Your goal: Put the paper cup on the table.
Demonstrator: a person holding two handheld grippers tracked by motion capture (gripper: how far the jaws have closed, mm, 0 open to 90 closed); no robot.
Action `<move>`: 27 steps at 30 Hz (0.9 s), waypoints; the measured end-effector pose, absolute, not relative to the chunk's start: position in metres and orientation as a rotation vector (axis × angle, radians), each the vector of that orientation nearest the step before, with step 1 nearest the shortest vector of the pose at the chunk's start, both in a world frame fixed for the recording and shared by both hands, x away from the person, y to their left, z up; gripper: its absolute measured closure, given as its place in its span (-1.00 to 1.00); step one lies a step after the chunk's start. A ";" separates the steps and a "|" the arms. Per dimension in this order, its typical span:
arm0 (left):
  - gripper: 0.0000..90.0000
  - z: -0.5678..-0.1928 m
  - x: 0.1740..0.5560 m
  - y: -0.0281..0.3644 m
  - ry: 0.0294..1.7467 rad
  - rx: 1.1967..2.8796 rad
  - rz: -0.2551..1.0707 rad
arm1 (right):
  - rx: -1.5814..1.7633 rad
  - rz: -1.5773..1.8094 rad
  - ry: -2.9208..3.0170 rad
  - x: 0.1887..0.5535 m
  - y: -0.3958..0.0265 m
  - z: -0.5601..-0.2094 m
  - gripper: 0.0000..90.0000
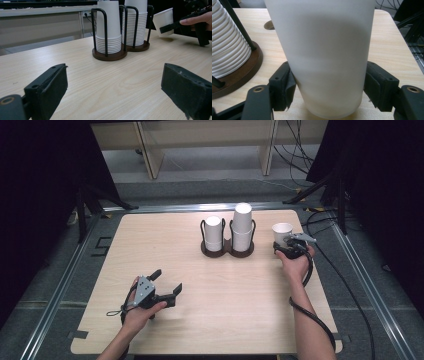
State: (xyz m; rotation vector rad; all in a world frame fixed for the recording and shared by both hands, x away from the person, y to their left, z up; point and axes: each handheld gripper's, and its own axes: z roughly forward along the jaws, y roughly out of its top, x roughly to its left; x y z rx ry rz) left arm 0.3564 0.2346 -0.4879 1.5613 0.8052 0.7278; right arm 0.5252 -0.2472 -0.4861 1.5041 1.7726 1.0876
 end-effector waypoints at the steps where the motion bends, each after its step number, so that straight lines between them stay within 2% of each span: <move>1: -0.85 -0.487 0.355 0.236 0.812 1.584 0.729 | 1.534 1.064 1.763 0.524 -0.246 -0.485 -0.30; 27: -0.84 -0.486 0.354 0.235 0.808 1.582 0.724 | 1.598 1.018 1.773 0.525 -0.243 -0.488 -0.34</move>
